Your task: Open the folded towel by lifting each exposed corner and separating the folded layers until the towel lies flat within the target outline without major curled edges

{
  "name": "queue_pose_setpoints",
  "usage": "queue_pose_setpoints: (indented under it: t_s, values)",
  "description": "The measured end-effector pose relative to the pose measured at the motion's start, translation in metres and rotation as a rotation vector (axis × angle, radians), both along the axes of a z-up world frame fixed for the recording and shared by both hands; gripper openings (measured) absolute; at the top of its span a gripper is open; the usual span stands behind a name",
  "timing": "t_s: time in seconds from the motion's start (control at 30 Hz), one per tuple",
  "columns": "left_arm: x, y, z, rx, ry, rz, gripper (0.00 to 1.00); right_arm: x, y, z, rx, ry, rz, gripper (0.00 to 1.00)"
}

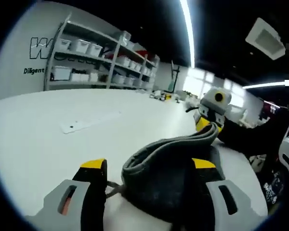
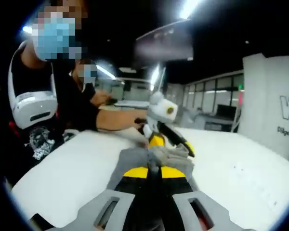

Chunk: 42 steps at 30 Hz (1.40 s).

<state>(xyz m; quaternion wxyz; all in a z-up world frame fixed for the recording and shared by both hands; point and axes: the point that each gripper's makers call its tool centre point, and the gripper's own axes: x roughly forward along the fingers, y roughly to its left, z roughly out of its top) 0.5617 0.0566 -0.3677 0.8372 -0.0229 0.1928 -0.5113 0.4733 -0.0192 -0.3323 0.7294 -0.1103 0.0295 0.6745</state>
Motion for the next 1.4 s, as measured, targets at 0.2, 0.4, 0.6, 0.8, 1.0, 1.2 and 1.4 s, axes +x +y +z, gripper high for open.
queue_pose_setpoints:
  t_s: [0.2, 0.4, 0.6, 0.8, 1.0, 1.2, 1.4]
  values:
    - [0.001, 0.003, -0.006, 0.002, 0.013, 0.013, 0.59, -0.011, -0.002, 0.006, 0.031, -0.011, 0.051, 0.01]
    - [-0.005, 0.000, -0.005, -0.006, 0.024, -0.013, 0.34, -0.014, -0.001, 0.005, 0.032, -0.011, 0.063, 0.00]
    - [-0.009, 0.000, 0.000, -0.028, 0.035, -0.015, 0.15, -0.015, -0.002, 0.006, 0.030, -0.013, 0.057, 0.00]
    - [-0.020, 0.001, 0.006, -0.030, 0.033, -0.045, 0.08, -0.015, -0.004, 0.011, 0.040, -0.017, 0.049, 0.00]
    - [-0.023, 0.002, 0.013, -0.028, 0.024, -0.040, 0.07, -0.012, -0.007, 0.011, 0.041, -0.010, 0.028, 0.00]
    - [-0.031, 0.004, 0.028, -0.037, -0.016, -0.033, 0.06, 0.001, -0.018, 0.022, 0.058, 0.126, -0.100, 0.01]
    - [-0.037, 0.005, 0.037, -0.041, -0.037, -0.037, 0.06, 0.006, -0.023, 0.030, 0.077, 0.182, -0.174, 0.01]
